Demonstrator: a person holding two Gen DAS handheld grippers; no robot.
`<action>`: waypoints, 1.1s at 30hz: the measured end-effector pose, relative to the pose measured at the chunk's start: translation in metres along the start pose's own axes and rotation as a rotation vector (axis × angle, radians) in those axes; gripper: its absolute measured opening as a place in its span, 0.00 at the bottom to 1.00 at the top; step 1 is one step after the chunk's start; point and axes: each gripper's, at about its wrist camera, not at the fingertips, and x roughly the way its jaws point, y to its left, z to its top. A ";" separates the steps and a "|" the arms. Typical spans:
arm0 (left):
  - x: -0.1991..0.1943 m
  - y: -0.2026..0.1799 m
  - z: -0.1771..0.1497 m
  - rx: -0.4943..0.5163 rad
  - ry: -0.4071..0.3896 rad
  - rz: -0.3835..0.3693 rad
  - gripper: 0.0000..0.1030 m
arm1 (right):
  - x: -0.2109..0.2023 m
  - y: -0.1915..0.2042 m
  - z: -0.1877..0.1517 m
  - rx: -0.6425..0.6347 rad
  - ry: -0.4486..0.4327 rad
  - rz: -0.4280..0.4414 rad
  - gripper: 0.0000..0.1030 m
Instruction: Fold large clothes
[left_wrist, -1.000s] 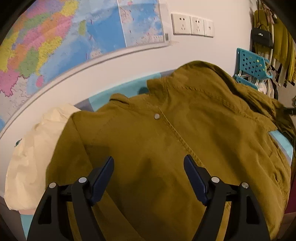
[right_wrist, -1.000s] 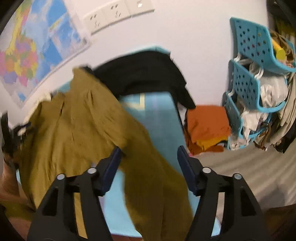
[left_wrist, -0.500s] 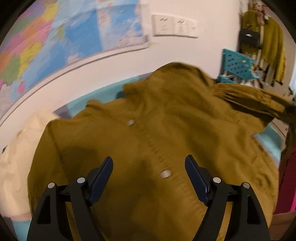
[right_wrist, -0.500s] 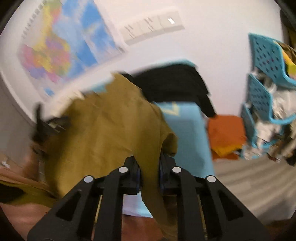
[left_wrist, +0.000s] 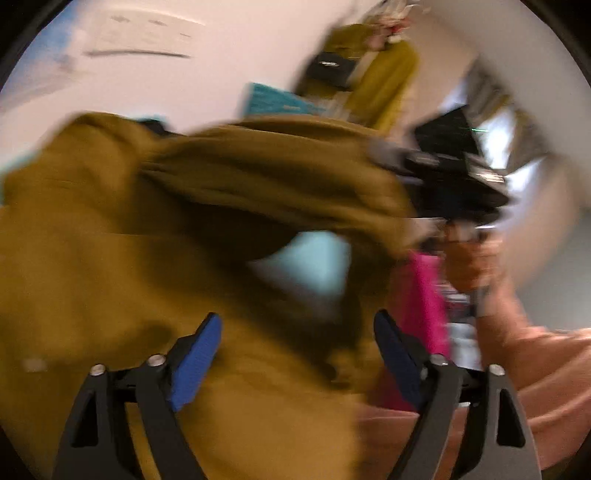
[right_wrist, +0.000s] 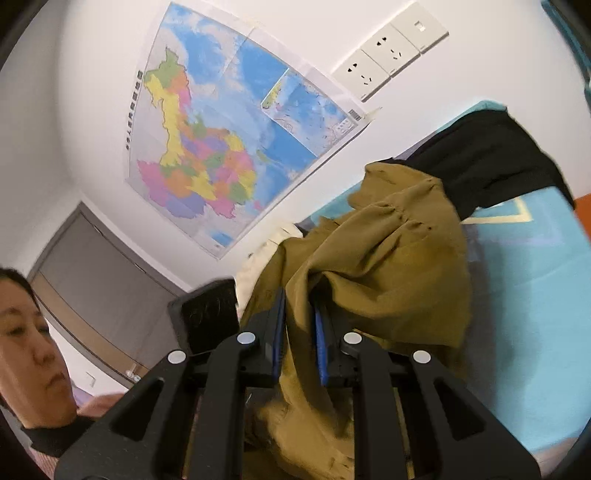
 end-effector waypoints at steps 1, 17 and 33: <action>0.002 -0.004 -0.001 0.005 -0.008 -0.043 0.86 | 0.007 -0.001 -0.002 0.013 0.009 0.015 0.14; -0.042 0.001 -0.007 0.071 -0.044 0.162 0.06 | 0.043 0.013 0.004 -0.122 0.078 -0.065 0.46; -0.090 0.074 -0.036 -0.039 0.159 0.447 0.22 | 0.159 -0.133 0.086 -0.041 0.221 -0.266 0.29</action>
